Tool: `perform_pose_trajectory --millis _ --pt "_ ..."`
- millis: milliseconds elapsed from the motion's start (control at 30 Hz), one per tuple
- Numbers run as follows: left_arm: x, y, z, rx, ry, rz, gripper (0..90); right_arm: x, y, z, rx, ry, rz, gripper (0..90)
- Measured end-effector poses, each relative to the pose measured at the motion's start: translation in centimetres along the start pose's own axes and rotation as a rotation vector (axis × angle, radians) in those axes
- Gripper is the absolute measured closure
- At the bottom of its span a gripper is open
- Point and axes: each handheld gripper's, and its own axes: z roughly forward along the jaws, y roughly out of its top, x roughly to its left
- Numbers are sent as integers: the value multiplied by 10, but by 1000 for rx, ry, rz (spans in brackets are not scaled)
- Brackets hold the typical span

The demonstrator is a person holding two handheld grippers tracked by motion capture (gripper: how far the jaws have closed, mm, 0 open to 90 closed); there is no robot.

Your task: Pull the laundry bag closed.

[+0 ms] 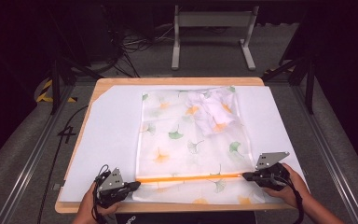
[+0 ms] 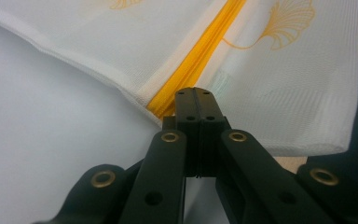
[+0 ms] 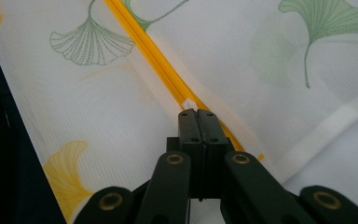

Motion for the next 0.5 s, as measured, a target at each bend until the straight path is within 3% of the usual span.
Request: perform_pose_trajectory --millis 500 --pt "0 0 0 2 0 0 900 -10 -14 -13 -6 -29 44 900"
